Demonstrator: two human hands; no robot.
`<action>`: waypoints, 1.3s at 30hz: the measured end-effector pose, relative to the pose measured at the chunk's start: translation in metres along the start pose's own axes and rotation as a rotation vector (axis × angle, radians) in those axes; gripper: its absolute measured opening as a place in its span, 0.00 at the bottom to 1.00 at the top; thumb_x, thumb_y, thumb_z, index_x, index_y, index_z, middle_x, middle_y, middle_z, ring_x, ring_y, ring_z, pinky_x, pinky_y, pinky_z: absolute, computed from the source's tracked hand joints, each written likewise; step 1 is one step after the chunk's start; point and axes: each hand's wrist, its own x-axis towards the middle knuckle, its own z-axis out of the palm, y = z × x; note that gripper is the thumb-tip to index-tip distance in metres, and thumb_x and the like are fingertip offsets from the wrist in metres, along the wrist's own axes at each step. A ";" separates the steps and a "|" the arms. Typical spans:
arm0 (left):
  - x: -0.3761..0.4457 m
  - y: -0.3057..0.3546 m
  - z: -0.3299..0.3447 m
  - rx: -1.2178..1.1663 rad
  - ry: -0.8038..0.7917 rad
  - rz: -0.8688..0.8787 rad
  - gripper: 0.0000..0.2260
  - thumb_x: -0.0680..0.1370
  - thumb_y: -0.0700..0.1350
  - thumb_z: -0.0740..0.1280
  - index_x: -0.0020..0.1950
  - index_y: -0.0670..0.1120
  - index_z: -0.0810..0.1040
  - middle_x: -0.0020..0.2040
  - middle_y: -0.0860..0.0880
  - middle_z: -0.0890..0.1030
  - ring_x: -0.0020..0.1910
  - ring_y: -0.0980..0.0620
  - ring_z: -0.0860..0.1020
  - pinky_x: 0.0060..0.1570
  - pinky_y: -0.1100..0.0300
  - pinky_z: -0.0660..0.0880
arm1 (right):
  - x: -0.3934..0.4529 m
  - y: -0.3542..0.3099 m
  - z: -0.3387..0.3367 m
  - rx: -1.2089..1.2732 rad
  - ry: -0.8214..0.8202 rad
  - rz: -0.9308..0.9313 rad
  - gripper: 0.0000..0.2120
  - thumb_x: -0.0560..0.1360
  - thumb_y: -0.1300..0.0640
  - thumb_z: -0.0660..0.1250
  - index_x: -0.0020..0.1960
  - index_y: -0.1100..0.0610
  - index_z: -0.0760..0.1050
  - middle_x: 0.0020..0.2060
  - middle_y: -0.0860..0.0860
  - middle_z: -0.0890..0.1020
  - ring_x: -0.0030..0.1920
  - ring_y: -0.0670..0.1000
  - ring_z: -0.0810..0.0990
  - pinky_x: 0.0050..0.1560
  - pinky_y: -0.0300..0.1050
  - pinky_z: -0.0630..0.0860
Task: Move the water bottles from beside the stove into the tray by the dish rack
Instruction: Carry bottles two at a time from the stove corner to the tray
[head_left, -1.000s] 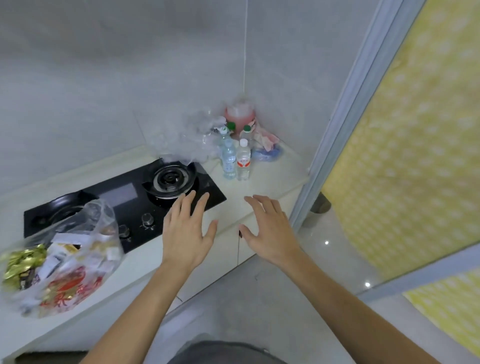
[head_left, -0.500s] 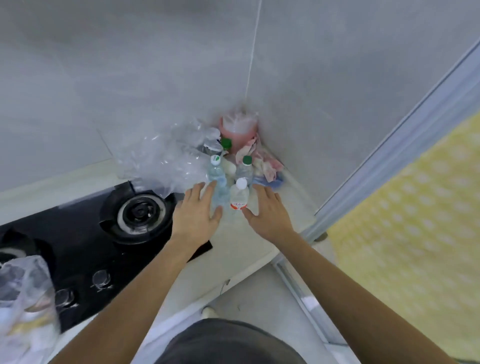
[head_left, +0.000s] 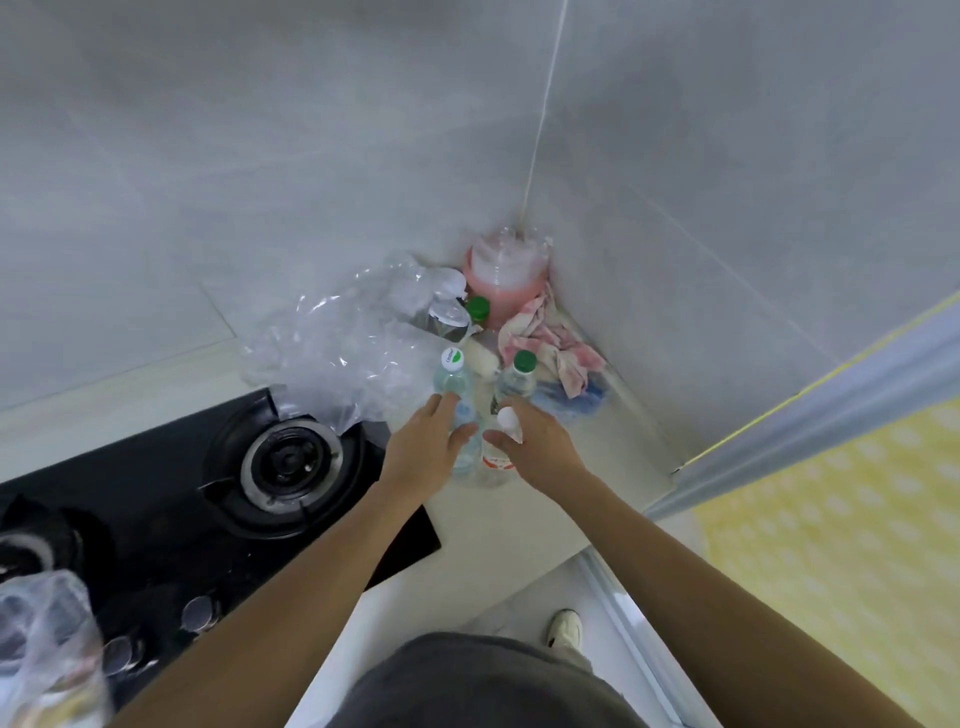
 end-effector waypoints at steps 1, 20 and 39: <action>0.000 -0.001 0.001 0.008 0.021 0.007 0.17 0.86 0.57 0.63 0.67 0.46 0.71 0.58 0.47 0.79 0.58 0.43 0.80 0.46 0.47 0.78 | 0.001 0.001 0.001 0.004 0.009 0.004 0.20 0.81 0.45 0.72 0.66 0.57 0.76 0.60 0.55 0.83 0.61 0.58 0.80 0.55 0.47 0.71; -0.050 0.006 0.016 -0.142 0.023 -0.062 0.18 0.82 0.61 0.67 0.68 0.55 0.71 0.64 0.60 0.77 0.57 0.52 0.80 0.52 0.49 0.80 | -0.022 0.034 -0.003 0.029 -0.036 -0.109 0.20 0.74 0.45 0.78 0.61 0.50 0.77 0.54 0.47 0.83 0.54 0.53 0.80 0.54 0.47 0.74; -0.079 -0.005 0.023 -0.359 0.184 -0.389 0.24 0.70 0.55 0.83 0.57 0.65 0.72 0.53 0.67 0.81 0.50 0.62 0.81 0.45 0.56 0.77 | -0.001 0.052 -0.010 0.160 -0.224 -0.214 0.25 0.67 0.49 0.82 0.60 0.46 0.76 0.53 0.43 0.83 0.54 0.49 0.81 0.52 0.45 0.74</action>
